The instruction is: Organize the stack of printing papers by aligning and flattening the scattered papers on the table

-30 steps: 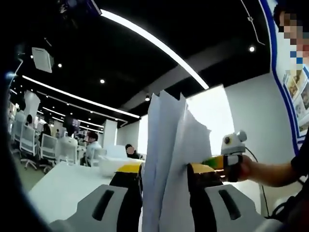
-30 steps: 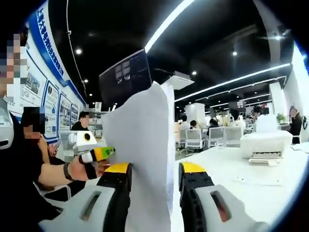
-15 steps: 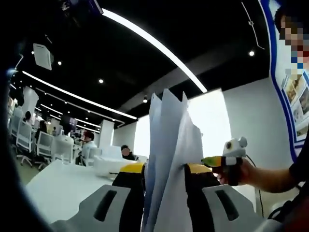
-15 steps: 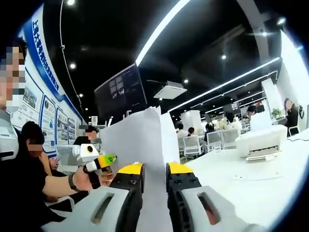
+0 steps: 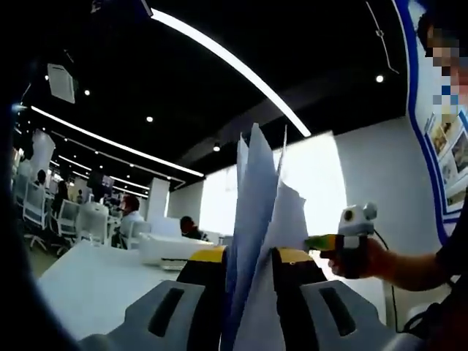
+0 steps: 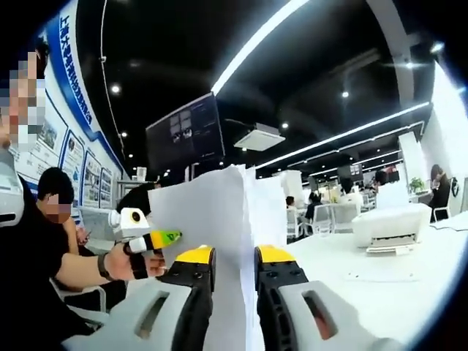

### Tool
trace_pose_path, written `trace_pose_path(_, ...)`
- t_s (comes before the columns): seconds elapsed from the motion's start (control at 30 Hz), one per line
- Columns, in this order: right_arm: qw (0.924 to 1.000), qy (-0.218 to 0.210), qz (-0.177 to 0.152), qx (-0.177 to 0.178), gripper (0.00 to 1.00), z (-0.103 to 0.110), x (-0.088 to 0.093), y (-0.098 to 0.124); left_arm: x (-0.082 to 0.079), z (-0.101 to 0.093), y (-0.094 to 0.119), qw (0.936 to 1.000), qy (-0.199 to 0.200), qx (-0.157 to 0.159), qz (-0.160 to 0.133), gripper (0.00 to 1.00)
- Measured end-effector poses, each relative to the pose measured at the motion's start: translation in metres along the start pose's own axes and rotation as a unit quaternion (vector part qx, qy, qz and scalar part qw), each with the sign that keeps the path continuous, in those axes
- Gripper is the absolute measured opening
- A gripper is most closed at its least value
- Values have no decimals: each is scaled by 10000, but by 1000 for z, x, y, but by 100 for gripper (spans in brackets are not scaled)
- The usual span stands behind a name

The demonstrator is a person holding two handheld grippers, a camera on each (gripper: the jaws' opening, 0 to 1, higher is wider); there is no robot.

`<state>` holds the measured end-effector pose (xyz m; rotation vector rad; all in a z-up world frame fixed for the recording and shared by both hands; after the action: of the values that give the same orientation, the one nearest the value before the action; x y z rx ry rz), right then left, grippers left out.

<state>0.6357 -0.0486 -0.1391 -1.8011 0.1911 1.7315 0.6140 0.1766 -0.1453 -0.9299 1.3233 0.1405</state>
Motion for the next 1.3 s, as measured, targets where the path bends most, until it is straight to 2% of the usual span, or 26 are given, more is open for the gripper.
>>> trace_pose_path(0.1, 10000, -22, 0, 4, 18, -6, -2, 0, 1, 0, 2, 9999, 94, 83, -13, 18)
trace_pose_path(0.23, 9999, 47, 68, -110, 26, -14, 0, -5, 2, -2, 4, 9996, 154, 220, -64, 12)
trace_pose_path(0.33, 9984, -201, 45, -518, 28, -18, 2, -12, 2, -4, 5, 9988, 255, 394, -99, 7)
trace_pose_path(0.47, 9936, -664, -54, -910, 31, -23, 1, -17, 1, -7, 7, 9977, 310, 591, -104, 6)
trace_pose_path(0.63, 9917, -553, -60, -1162, 34, -25, 1, -20, 1, -12, 9, 9922, 763, 975, -133, 6)
trace_pose_path(0.77, 9908, -431, 25, -1280, 36, -23, 4, -18, 1, -13, 10, 9898, 859, 1127, -135, 6)
trace_pose_path(0.83, 9900, -403, 70, -1347, 37, -20, 7, -18, 2, -15, 10, 9867, 1029, 1250, -128, 6)
trace_pose_path(0.9, 9901, -412, 70, -1342, 37, -20, 7, -19, 2, -14, 9, 9866, 1042, 1246, -135, 6)
trace_pose_path(1.0, 9868, -511, -23, -1535, 19, -16, 3, -16, 2, -13, 10, 9859, 1084, 1266, -136, 6)
trace_pose_path(1.1, 9869, -549, -81, -1518, 15, -16, -1, -15, 2, -13, 11, 9842, 1152, 1338, -158, 6)
trace_pose_path(1.17, 9865, -563, -101, -1532, 9, -14, -4, -14, 2, -14, 11, 9842, 1163, 1326, -168, 6)
trace_pose_path(1.23, 9855, -459, -82, -1630, 0, -10, -5, -12, 1, -13, 11, 9863, 1059, 1251, -166, 6)
trace_pose_path(1.3, 9858, -344, -70, -1641, 0, -5, -5, -9, 0, -12, 11, 9889, 896, 1171, -159, 6)
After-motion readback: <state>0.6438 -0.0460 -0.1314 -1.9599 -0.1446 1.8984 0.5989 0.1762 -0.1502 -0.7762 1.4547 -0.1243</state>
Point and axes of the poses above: the point that each gripper's makers call its tool centre point, and the gripper's own axes: y roughly backward along the fingers, z roughly to its left, x roughly out of its underside, the point moved 6 cm from there along y, roughly backward along the fingers, and after that the axes turned 9 degrees about -z, right-handed, at the moved point
